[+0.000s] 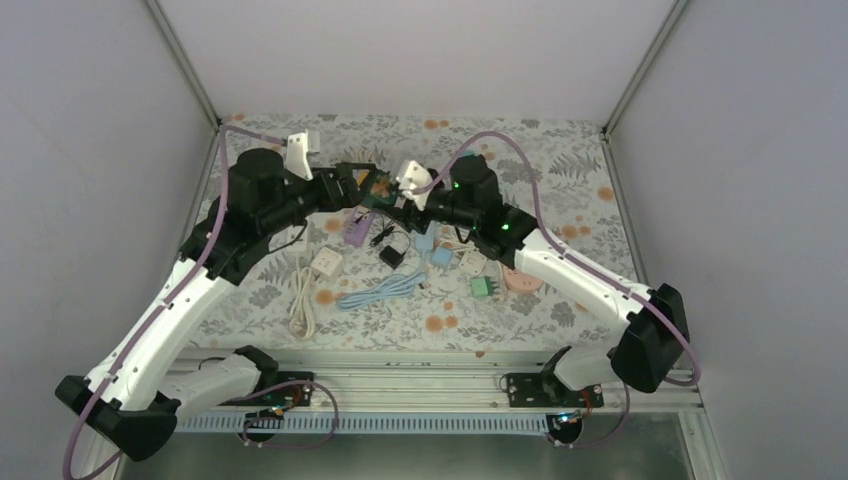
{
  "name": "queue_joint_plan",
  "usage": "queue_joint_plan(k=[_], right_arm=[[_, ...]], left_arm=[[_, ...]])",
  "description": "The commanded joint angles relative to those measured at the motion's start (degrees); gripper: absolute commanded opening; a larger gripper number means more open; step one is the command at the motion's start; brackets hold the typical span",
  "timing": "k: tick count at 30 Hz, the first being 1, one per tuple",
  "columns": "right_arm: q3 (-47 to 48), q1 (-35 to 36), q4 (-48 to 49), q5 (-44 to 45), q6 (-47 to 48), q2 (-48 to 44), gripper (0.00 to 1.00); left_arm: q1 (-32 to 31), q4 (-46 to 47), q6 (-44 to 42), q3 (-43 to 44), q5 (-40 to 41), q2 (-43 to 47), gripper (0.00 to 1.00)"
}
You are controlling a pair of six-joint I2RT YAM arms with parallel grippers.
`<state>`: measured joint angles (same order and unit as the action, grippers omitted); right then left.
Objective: Insert the plug
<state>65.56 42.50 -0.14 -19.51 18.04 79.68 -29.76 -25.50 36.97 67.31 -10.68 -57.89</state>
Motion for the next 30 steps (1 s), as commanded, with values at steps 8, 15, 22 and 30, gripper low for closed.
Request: queue_joint_plan(k=[8, 15, 22, 30], right_arm=[[6.66, 6.15, -7.25, 3.64, 14.51, 0.72, 0.57], [6.28, 7.16, -4.72, 3.01, 13.52, 0.37, 0.57], [5.29, 7.55, -4.06, -1.58, 12.75, -0.69, 0.57], [4.42, 7.51, -3.43, -1.98, 12.21, -0.83, 0.59]], left_arm=[[1.01, -8.96, -2.04, 0.20, -6.47, 0.20, 0.96], [1.02, -0.44, 3.60, -7.04, -13.24, 3.63, 0.94], [1.31, 1.87, 6.44, -8.64, -11.37, 3.75, 0.90], [2.58, 5.84, 9.77, -11.10, -13.77, 3.26, 0.74]])
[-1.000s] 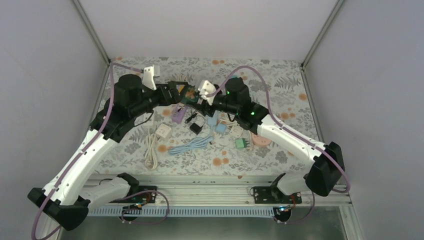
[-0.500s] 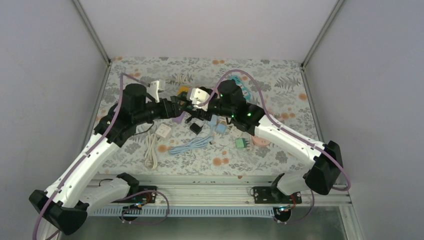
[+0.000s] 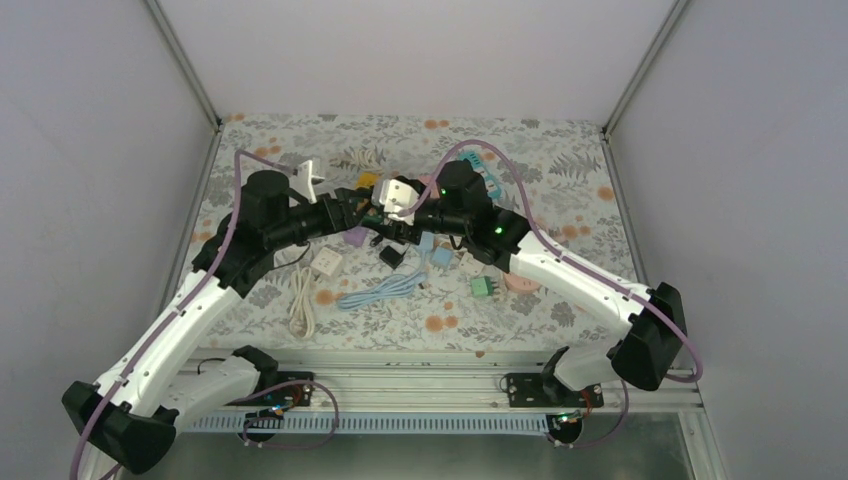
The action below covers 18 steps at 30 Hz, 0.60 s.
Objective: Insert the plug
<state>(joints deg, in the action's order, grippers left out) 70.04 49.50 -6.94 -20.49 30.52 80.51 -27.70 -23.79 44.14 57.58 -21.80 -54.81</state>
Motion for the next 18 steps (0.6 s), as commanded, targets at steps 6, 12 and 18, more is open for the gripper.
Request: queue_joint_plan(k=[6, 12, 18], right_arm=[[0.05, 0.53, 3.12, 2.24, -2.96, -0.99, 0.67], [-4.09, -0.70, 6.22, 6.76, -8.90, -3.09, 0.96], [-22.57, -6.40, 29.65, 0.31, -24.81, -13.75, 1.00]], left_arm=[[0.96, 4.59, 2.51, -2.15, -3.55, -0.23, 0.64], [1.93, 6.22, 3.01, -1.74, -5.21, -0.30, 0.64], [3.75, 10.58, 5.27, -2.13, -10.09, -0.35, 0.64]])
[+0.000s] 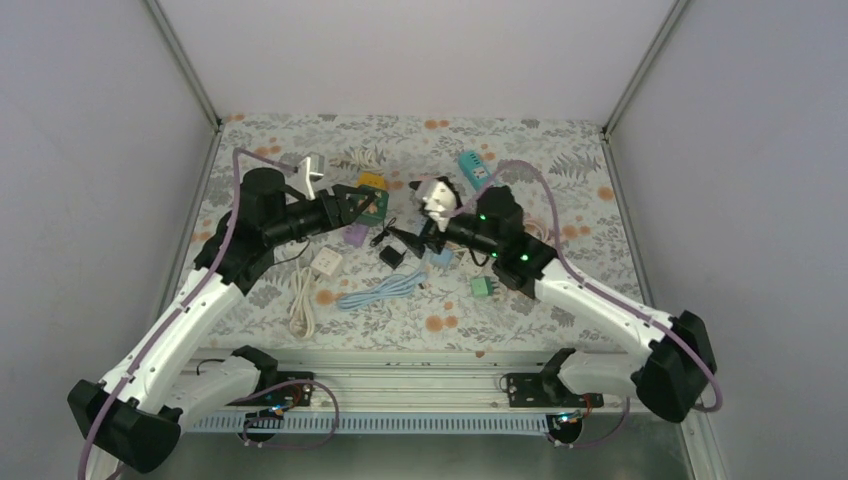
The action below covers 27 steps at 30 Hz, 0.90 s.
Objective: Insert the plug
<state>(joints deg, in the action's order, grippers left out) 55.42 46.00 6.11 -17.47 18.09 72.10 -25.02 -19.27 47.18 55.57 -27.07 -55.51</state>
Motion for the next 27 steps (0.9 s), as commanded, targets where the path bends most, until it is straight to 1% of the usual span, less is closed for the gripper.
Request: queue_joint_plan(k=[1, 3, 7, 13, 15, 18, 22, 24, 26, 27], right_arm=[[-9.25, -2.93, 18.38, -3.07, -13.91, -5.86, 1.00], [-10.77, -2.93, 21.58, -3.48, -16.81, -6.13, 1.00], [-11.80, -2.93, 28.11, -8.05, -20.42, -4.60, 1.00], [-11.41, -2.54, 36.64, -10.88, -22.43, -1.28, 0.99], [-10.49, -2.34, 37.06, -11.28, -21.94, -0.12, 0.97], [-9.04, -1.94, 36.35, -12.32, -20.58, 1.43, 0.93], [-8.87, -0.91, 34.92, -13.85, -17.72, 2.11, 0.96], [-8.71, -0.66, 33.56, -13.72, -16.61, 2.52, 0.95], [-8.71, -0.56, 33.31, -13.18, -16.25, 2.93, 0.92], [-8.74, -0.51, 33.72, -13.05, -16.17, 3.10, 0.86]], left_arm=[[1.27, 7.07, 2.94, -0.35, -5.77, 0.38, 0.64], [1.39, 9.38, 5.29, -0.72, -7.82, 0.32, 0.64], [1.45, 14.64, 10.02, -2.16, -11.29, 0.65, 0.64], [1.49, 23.38, 18.64, -6.03, -14.88, 1.50, 0.64], [1.51, 26.18, 21.88, -7.47, -15.87, 1.71, 0.64], [1.47, 26.90, 23.80, -7.45, -16.71, 1.43, 0.64], [1.55, 26.58, 24.30, -7.12, -16.24, 1.62, 0.64], [1.57, 27.14, 24.96, -7.23, -16.26, 1.62, 0.65], [1.56, 27.73, 25.48, -7.38, -16.51, 1.55, 0.65], [1.62, 28.12, 25.70, -7.48, -16.67, 1.60, 0.65]])
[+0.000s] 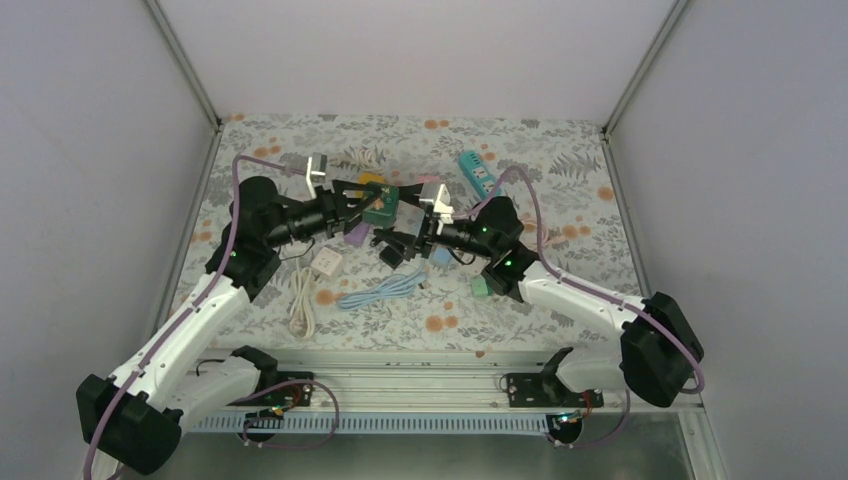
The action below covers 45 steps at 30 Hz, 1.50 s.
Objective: Insert the plug
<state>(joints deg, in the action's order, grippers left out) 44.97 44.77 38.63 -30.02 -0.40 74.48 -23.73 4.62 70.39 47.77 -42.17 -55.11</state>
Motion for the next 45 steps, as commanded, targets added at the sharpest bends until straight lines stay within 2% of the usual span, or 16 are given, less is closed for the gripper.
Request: queue_joint_plan(k=[1, 7, 10, 11, 13, 15, 17, 20, 26, 32, 41, 45], right_arm=[[1.70, 0.75, 2.14, -0.16, 2.02, 0.90, 0.81], [2.14, 1.35, 6.68, 0.29, 0.31, 2.19, 0.64], [2.93, 1.43, 5.45, 0.29, 1.32, 2.47, 0.44], [3.13, 1.41, 4.67, 0.61, 1.93, 2.40, 0.40], [3.27, 1.40, 3.20, 1.49, 2.87, 2.04, 0.33], [3.31, 1.46, 0.65, 2.79, 4.33, 1.53, 0.32], [3.28, 1.41, -2.62, 4.40, 5.99, 1.01, 0.32], [3.26, 1.46, -9.40, 6.78, 8.69, 0.23, 0.32], [4.89, 1.45, -20.10, 9.04, 13.23, -0.61, 0.32], [7.98, 2.32, -24.68, 10.24, 15.25, 1.30, 0.34], [11.11, 4.94, -25.42, 12.41, 15.59, 5.05, 0.34], [10.80, 5.08, -24.33, 12.81, 14.79, 4.88, 0.34]], left_arm=[[0.27, 4.35, 2.62, 0.23, -1.70, 1.19, 0.65], [0.26, 8.33, 5.93, -2.03, -3.00, 1.64, 0.65], [0.30, 8.03, 5.10, -1.80, -4.17, 1.40, 0.69], [0.29, 4.83, 1.80, -0.78, -4.19, 0.84, 0.71], [0.26, -8.21, -6.75, 3.84, -0.80, -0.11, 0.84], [0.31, -20.07, -15.21, 7.55, 5.57, -0.79, 0.95], [0.26, -27.93, -20.94, 9.45, 12.00, -0.98, 1.00], [0.26, -33.16, -29.96, 12.33, 12.27, -2.22, 0.99], [0.08, -46.85, -43.71, 19.57, 21.17, -6.16, 0.87], [-2.38, -45.88, -46.72, 20.52, 18.26, -7.62, 0.81], [-9.86, -45.16, -44.60, 22.05, 23.85, -11.34, 0.81], [-10.02, -45.50, -42.95, 21.28, 26.68, -11.42, 0.71]])
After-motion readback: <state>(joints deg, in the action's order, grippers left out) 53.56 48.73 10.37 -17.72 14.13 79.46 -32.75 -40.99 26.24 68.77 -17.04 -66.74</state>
